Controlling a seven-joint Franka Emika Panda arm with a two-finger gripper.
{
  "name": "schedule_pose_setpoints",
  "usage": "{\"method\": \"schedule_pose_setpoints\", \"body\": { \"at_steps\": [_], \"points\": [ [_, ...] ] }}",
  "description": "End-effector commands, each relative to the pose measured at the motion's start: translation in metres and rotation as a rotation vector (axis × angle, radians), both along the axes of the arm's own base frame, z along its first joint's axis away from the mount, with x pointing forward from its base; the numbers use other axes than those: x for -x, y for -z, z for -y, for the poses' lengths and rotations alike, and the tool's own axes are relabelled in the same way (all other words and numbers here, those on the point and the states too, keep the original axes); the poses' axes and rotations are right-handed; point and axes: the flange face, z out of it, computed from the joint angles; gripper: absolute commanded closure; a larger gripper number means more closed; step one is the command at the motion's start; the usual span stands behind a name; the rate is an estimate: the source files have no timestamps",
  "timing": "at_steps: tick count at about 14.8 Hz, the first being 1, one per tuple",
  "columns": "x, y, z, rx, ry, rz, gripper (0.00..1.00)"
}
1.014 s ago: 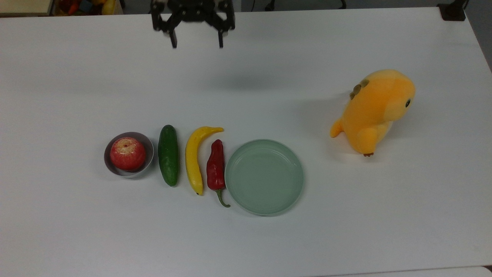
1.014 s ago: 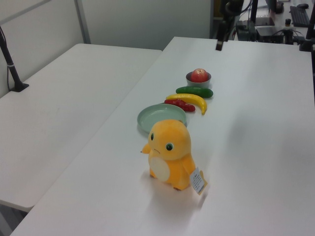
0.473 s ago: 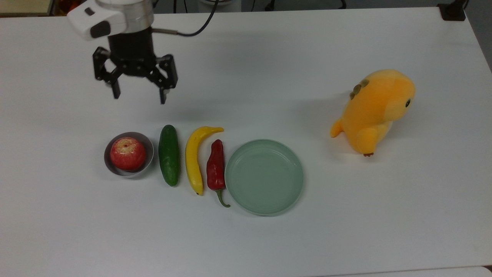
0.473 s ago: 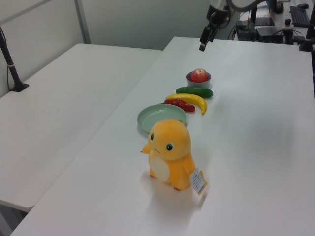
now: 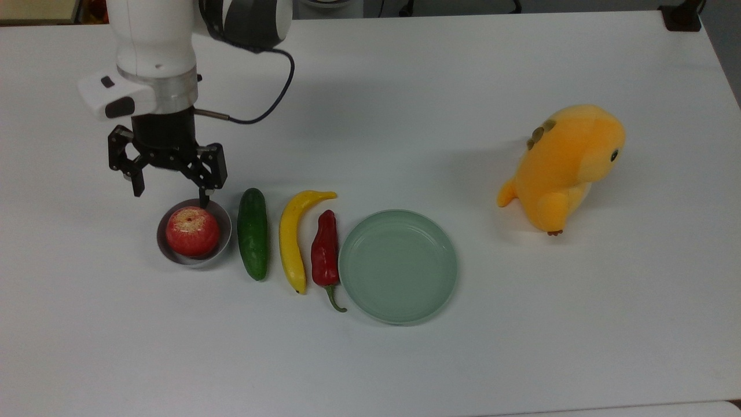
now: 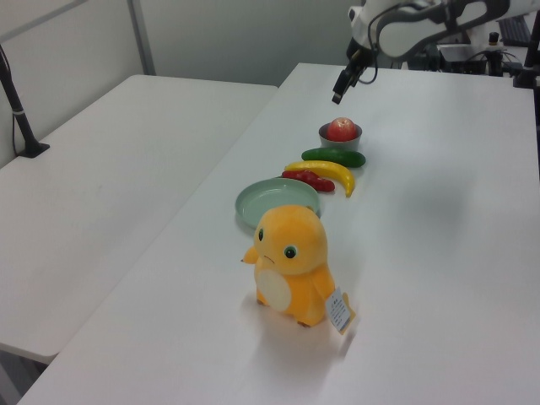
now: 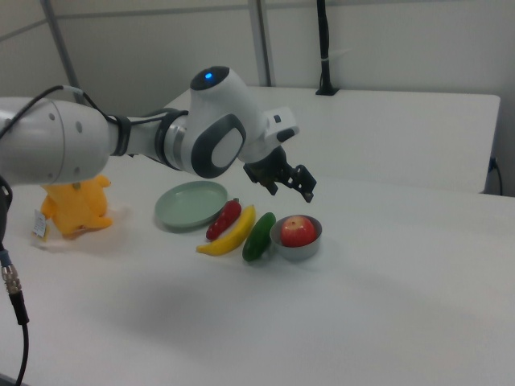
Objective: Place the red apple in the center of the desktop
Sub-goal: 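Move the open gripper down over the red apple in the grey bowl, then close the gripper around the red apple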
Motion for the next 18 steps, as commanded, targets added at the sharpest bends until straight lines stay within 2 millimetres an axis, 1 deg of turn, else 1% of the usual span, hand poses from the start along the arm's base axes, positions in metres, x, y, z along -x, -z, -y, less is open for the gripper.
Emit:
{"method": "schedule_pose_setpoints", "body": {
  "at_steps": [1, 4, 7, 8, 9, 11, 13, 16, 17, 18],
  "points": [
    [-0.009, 0.014, 0.003, 0.043, -0.040, 0.010, 0.00],
    [-0.012, 0.039, 0.001, 0.065, -0.054, -0.027, 0.00],
    [-0.012, 0.049, 0.002, 0.099, -0.075, -0.038, 0.00],
    [-0.013, 0.054, 0.002, 0.117, -0.086, -0.050, 0.00],
    [-0.013, 0.064, 0.001, 0.129, -0.096, -0.067, 0.00],
    [-0.013, 0.067, 0.001, 0.133, -0.099, -0.073, 0.00],
    [-0.014, 0.079, 0.000, 0.140, -0.105, -0.090, 0.00],
    [-0.014, 0.087, 0.000, 0.142, -0.106, -0.103, 0.00],
    [-0.014, 0.089, -0.001, 0.143, -0.109, -0.106, 0.01],
    [-0.014, 0.093, -0.001, 0.143, -0.109, -0.111, 0.09]
  ]
}}
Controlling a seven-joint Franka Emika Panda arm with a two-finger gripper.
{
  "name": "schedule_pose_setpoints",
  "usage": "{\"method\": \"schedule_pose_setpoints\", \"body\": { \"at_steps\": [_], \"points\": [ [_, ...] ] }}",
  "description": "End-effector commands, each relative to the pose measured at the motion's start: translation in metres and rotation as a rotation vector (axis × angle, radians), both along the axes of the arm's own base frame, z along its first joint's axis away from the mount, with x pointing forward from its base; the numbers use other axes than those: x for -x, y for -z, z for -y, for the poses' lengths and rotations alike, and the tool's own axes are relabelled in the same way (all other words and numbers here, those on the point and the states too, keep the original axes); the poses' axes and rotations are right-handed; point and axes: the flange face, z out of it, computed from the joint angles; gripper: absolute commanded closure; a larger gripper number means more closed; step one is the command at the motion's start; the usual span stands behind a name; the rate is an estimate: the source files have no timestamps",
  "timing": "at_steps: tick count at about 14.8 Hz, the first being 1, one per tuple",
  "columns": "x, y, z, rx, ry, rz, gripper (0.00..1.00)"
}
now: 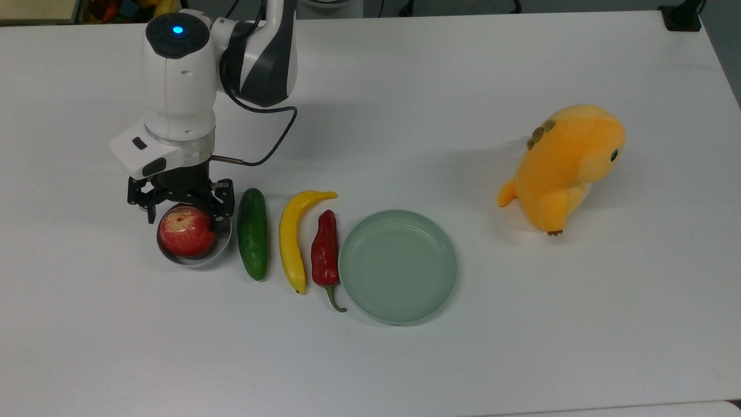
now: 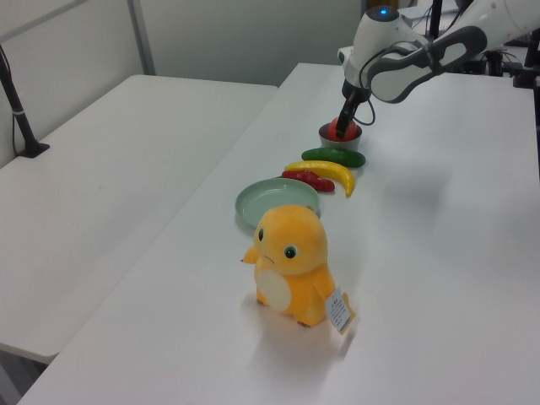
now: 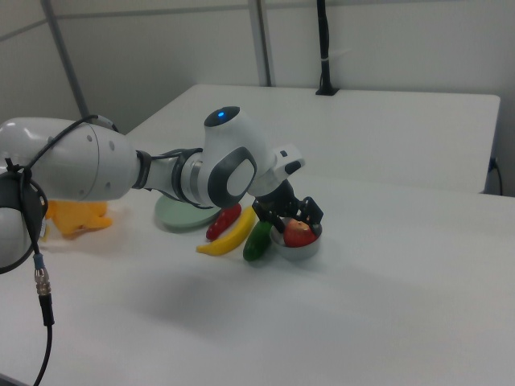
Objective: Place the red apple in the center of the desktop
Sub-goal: 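Close the gripper around the red apple, then lift the red apple up out of the grey bowl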
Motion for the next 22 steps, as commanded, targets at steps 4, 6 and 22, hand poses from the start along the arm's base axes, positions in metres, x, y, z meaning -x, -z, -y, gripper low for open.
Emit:
{"method": "schedule_pose_setpoints", "body": {
  "at_steps": [4, 6, 22],
  "points": [
    [-0.002, 0.007, -0.002, 0.044, -0.044, -0.001, 0.73],
    [-0.001, 0.009, -0.002, 0.057, -0.054, -0.009, 1.00],
    [0.086, -0.189, -0.053, -0.097, -0.042, -0.131, 1.00]
  ]
}}
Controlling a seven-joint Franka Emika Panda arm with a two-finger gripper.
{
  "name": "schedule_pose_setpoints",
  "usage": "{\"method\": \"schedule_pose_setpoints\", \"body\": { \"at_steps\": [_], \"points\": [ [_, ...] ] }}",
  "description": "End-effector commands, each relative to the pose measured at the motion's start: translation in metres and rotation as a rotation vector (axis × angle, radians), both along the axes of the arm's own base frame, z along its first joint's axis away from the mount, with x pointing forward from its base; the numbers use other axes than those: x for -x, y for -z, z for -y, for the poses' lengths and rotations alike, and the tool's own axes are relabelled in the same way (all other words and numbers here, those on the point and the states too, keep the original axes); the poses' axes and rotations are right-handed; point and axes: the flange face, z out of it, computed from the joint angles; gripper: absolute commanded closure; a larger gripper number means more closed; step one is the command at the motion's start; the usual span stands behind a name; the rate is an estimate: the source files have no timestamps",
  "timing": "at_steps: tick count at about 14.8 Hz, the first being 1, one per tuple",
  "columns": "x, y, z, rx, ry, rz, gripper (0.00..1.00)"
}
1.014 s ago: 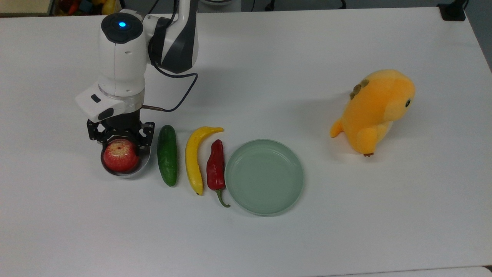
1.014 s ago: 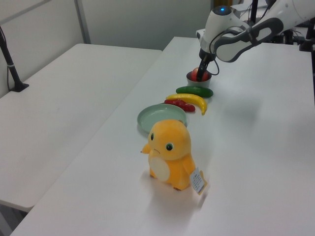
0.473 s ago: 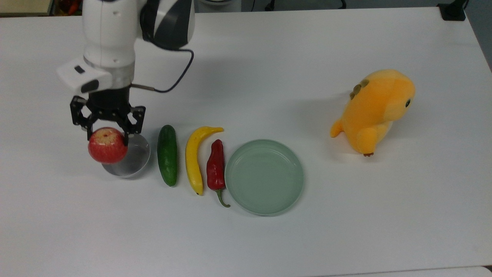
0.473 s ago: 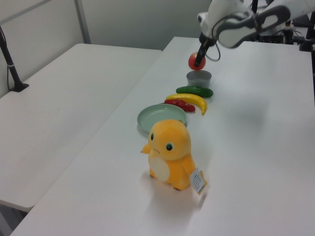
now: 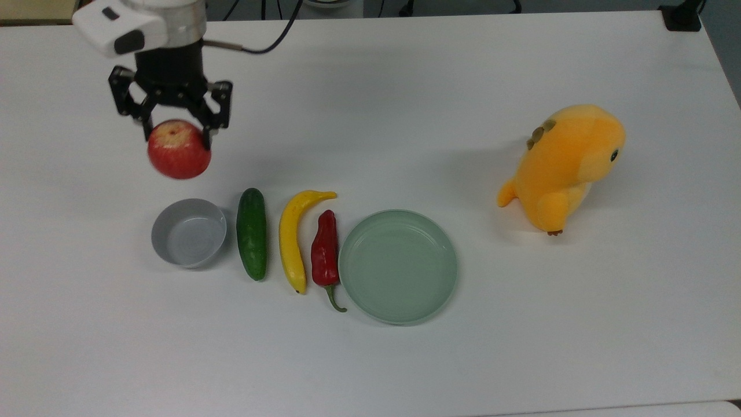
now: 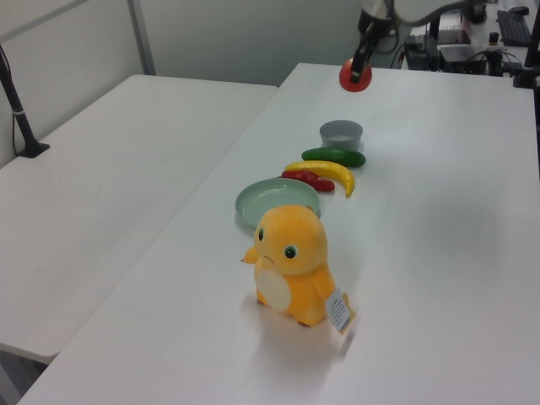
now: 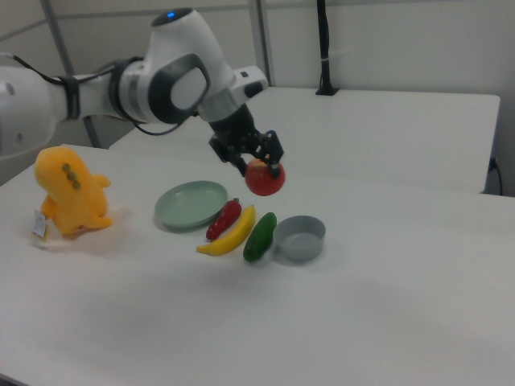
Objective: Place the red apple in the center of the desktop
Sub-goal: 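Lift the red apple up out of the grey bowl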
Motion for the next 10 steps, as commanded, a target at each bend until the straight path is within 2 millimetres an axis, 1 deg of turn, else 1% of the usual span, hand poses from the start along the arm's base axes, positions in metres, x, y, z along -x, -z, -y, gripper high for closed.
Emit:
{"method": "schedule_pose_setpoints", "body": {
  "at_steps": [1, 3, 5, 6, 8, 9, 10],
  "points": [
    [0.047, -0.011, -0.031, -0.047, -0.070, -0.153, 1.00],
    [0.072, -0.014, -0.044, -0.059, -0.132, -0.245, 1.00],
    [0.092, -0.014, -0.055, -0.073, -0.160, -0.303, 1.00],
    [0.104, -0.008, -0.062, -0.078, -0.173, -0.334, 1.00],
    [0.125, 0.011, -0.069, -0.079, -0.193, -0.376, 1.00],
    [0.133, 0.019, -0.074, -0.080, -0.203, -0.393, 1.00],
    [0.140, 0.031, -0.081, -0.076, -0.216, -0.422, 1.00]
  ]
}}
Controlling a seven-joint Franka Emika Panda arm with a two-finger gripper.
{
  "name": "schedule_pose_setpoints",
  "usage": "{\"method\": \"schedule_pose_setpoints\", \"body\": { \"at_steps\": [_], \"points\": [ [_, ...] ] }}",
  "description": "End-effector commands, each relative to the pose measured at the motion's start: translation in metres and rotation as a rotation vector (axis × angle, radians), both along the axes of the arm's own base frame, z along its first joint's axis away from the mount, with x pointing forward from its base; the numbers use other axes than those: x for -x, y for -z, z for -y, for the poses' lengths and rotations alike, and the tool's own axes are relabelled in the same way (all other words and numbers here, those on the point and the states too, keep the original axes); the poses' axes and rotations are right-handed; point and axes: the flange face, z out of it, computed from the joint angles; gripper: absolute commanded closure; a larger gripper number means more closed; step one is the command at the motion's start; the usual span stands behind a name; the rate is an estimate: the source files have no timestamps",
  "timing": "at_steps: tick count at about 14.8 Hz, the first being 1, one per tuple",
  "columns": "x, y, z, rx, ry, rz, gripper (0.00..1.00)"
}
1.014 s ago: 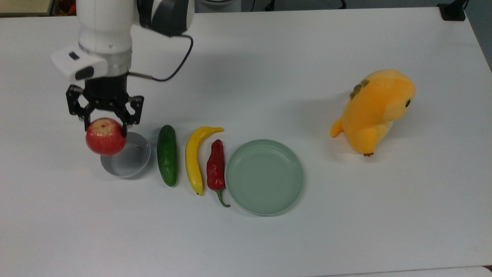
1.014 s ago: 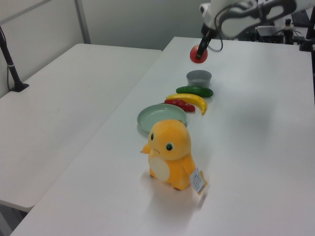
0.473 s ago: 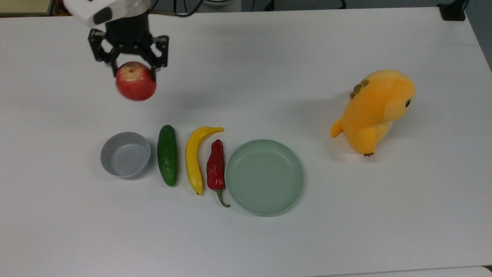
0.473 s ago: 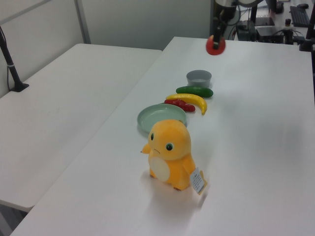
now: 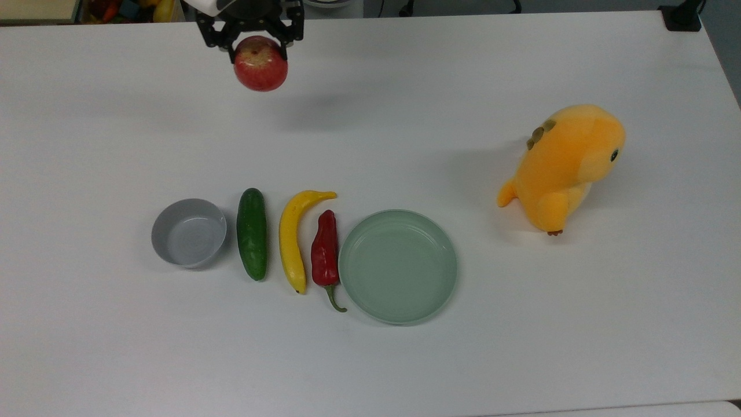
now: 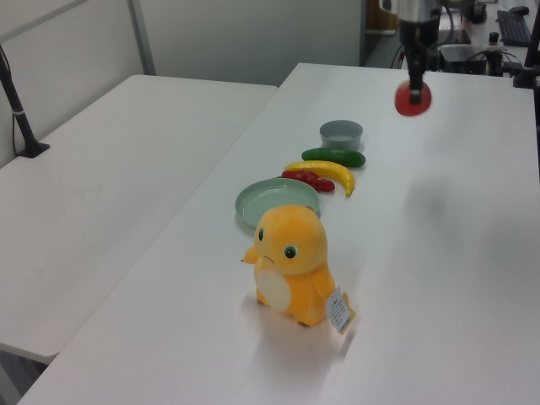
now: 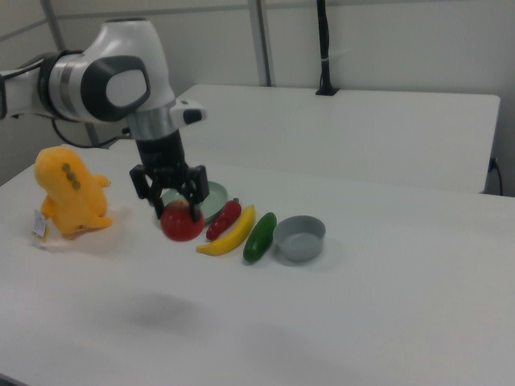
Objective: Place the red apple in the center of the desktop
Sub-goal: 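Lift the red apple up out of the grey bowl, then carry the apple across the table and lower it onto the tabletop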
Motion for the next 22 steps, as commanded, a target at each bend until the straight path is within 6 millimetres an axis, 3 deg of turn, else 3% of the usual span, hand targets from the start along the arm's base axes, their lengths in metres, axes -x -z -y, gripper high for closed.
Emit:
{"method": "schedule_pose_setpoints", "body": {
  "at_steps": [1, 3, 5, 10, 13, 16, 17, 18, 19, 20, 22],
  "points": [
    [0.039, 0.037, -0.020, 0.003, -0.073, -0.080, 1.00],
    [0.052, 0.075, -0.036, 0.031, -0.117, -0.117, 1.00],
    [0.058, 0.099, -0.044, 0.033, -0.119, -0.111, 1.00],
    [0.049, 0.138, -0.059, 0.031, -0.053, 0.008, 1.00],
    [0.054, 0.162, -0.064, 0.035, -0.072, 0.074, 1.00],
    [0.051, 0.173, -0.064, 0.033, -0.076, 0.084, 0.98],
    [0.051, 0.172, -0.064, 0.033, -0.074, 0.086, 0.93],
    [0.051, 0.172, -0.062, 0.034, -0.070, 0.081, 0.67],
    [0.050, 0.171, -0.061, 0.034, -0.066, 0.080, 0.36],
    [0.051, 0.170, -0.061, 0.033, -0.063, 0.078, 0.18],
    [0.050, 0.169, -0.063, 0.033, -0.017, 0.085, 0.00]
  ]
}}
